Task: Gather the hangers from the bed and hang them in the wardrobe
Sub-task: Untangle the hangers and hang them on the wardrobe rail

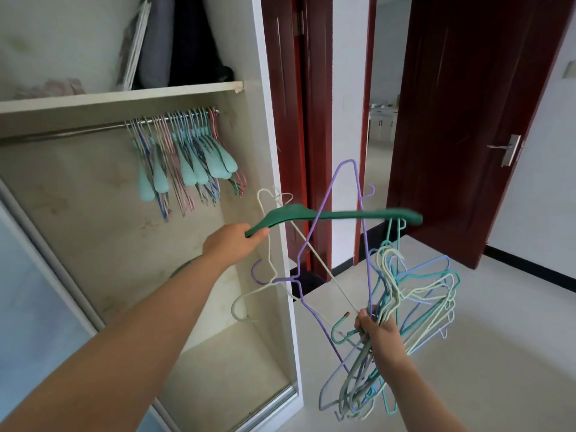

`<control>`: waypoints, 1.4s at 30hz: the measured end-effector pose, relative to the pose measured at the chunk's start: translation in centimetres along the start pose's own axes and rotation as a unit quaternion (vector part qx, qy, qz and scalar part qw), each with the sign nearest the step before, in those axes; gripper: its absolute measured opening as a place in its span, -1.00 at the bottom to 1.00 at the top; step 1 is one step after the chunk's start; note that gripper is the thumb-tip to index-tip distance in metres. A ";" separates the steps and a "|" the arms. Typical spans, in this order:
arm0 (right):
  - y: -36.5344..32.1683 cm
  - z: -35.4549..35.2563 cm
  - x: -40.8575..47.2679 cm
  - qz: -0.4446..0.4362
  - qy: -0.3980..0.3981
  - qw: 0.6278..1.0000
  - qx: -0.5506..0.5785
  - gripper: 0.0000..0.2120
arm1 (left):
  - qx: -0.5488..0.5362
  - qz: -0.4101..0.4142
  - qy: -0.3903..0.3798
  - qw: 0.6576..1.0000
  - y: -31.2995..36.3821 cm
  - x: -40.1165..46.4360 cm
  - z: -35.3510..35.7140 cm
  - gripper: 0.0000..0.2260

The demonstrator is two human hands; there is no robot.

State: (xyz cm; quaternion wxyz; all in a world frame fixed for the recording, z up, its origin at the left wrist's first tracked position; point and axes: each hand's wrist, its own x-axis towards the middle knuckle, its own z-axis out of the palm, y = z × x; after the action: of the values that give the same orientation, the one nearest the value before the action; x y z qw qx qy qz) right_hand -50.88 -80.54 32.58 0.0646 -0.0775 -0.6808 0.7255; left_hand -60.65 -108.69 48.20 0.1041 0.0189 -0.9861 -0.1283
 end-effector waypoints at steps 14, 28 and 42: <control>2.6 -0.8 0.6 0.059 0.000 0.998 0.014 -0.84 | 0.000 0.017 0.160 0.987 -0.9 1.9 0.4 -0.72; 3.0 -2.3 4.8 0.161 0.128 0.967 0.148 -0.70 | -0.095 -0.124 0.205 0.966 -10.6 1.3 0.7 -0.82; -2.6 12.0 7.8 0.108 0.128 0.963 0.211 -0.75 | -0.265 -0.188 0.319 0.891 -21.9 8.4 -3.0 -0.73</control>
State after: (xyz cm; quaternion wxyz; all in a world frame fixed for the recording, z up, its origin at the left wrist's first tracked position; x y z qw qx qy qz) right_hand -61.00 -90.54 35.67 0.0871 -0.2274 -0.4855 0.8396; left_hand -68.06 -131.13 47.07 0.3879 0.2151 -0.8075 -0.3887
